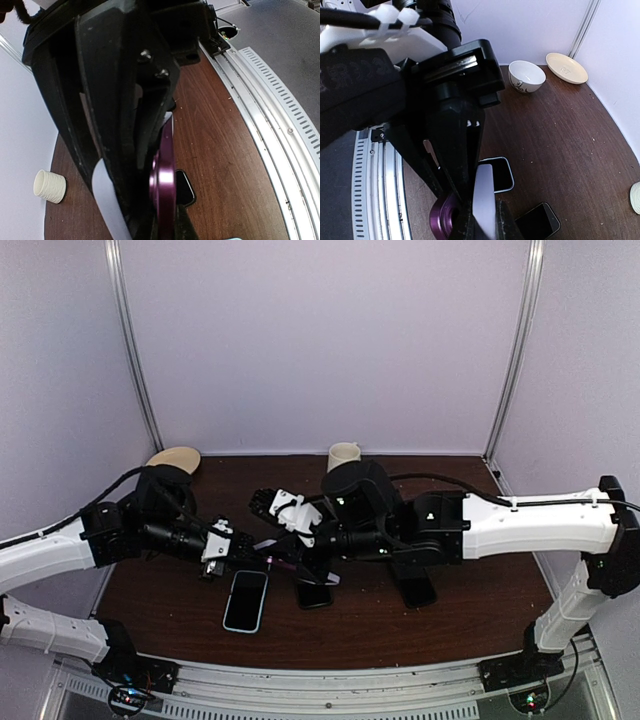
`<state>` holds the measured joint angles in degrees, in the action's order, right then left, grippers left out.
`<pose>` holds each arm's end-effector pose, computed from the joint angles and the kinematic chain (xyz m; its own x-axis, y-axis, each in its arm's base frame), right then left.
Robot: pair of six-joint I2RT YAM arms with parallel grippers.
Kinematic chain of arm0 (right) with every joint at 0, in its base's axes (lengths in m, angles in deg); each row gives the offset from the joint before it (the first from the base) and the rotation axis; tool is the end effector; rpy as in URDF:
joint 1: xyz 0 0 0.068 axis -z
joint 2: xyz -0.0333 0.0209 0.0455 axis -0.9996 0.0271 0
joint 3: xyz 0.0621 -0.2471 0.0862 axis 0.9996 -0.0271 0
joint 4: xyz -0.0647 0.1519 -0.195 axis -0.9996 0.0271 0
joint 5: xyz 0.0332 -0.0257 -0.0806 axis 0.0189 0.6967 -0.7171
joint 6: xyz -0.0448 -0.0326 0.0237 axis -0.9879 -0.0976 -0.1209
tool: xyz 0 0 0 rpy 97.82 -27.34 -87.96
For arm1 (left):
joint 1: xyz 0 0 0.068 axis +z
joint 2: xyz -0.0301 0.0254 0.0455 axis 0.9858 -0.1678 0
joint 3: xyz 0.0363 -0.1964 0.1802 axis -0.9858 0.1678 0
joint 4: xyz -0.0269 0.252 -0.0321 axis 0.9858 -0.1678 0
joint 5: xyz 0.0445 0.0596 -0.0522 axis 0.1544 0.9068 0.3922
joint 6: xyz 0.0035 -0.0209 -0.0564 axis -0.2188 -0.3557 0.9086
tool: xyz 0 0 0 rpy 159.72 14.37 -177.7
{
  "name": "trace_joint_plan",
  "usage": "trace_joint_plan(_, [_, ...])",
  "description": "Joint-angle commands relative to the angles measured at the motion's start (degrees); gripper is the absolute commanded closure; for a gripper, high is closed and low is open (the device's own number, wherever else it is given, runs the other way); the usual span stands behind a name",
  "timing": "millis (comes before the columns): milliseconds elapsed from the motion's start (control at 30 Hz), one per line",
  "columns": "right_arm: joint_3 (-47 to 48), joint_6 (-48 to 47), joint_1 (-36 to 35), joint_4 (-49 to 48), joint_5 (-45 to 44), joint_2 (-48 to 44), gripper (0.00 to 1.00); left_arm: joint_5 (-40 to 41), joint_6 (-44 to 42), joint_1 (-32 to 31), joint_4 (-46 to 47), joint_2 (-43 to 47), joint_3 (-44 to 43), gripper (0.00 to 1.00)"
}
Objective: Take the phone out of the phone case
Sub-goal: Remove the phone case from the phone.
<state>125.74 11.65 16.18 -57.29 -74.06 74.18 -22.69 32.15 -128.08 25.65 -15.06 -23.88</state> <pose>0.1136 0.3705 0.3157 -0.0175 -0.4551 -0.8903 -0.9851 0.1603 -0.0626 0.1348 -0.1830 0.2818 0.3442 0.4595 -0.8188 0.9341 -0.0798 0.3479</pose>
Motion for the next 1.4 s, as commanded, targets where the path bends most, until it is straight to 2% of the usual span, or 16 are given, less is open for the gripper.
trace_joint_plan(0, [-3.0,1.5,-0.5,4.7,2.0,-1.6,1.0,3.3,0.3,0.9,10.0,2.8,-0.9,1.0])
trace_joint_plan(1367, [-8.3,3.8,-1.7,3.9,1.7,-2.1,1.0,11.8,0.7,2.1,12.9,6.0,0.3,1.0])
